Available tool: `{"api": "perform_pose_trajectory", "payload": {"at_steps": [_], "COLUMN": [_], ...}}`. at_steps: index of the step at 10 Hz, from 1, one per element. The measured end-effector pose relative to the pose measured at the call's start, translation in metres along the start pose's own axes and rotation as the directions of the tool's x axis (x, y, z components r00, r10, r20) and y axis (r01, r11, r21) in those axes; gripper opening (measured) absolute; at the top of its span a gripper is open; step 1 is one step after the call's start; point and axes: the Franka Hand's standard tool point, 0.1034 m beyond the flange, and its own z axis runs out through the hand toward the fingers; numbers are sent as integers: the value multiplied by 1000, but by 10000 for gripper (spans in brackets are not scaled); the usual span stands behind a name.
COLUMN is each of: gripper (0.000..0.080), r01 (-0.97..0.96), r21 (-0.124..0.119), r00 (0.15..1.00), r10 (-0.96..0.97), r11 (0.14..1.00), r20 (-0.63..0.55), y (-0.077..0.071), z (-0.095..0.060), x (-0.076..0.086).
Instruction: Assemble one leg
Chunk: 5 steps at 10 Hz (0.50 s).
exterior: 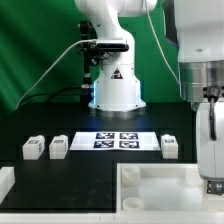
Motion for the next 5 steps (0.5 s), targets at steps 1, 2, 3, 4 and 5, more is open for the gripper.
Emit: {"api": "perform_pose_trajectory", "payload": {"at_steps": [1, 2, 3, 4, 5], "gripper": [538, 615, 643, 648, 648], "r01": [95, 261, 363, 499, 587], "r21": [-1, 1, 6, 6, 4], "r00": [995, 965, 932, 867, 810], "r10": [-95, -261, -363, -499, -587], "r11": [995, 965, 932, 867, 810], "r20": [0, 1, 2, -4, -5], "y": [1, 2, 1, 1, 1], "z": [1, 2, 1, 0, 1], "x": [1, 2, 5, 6, 7]}}
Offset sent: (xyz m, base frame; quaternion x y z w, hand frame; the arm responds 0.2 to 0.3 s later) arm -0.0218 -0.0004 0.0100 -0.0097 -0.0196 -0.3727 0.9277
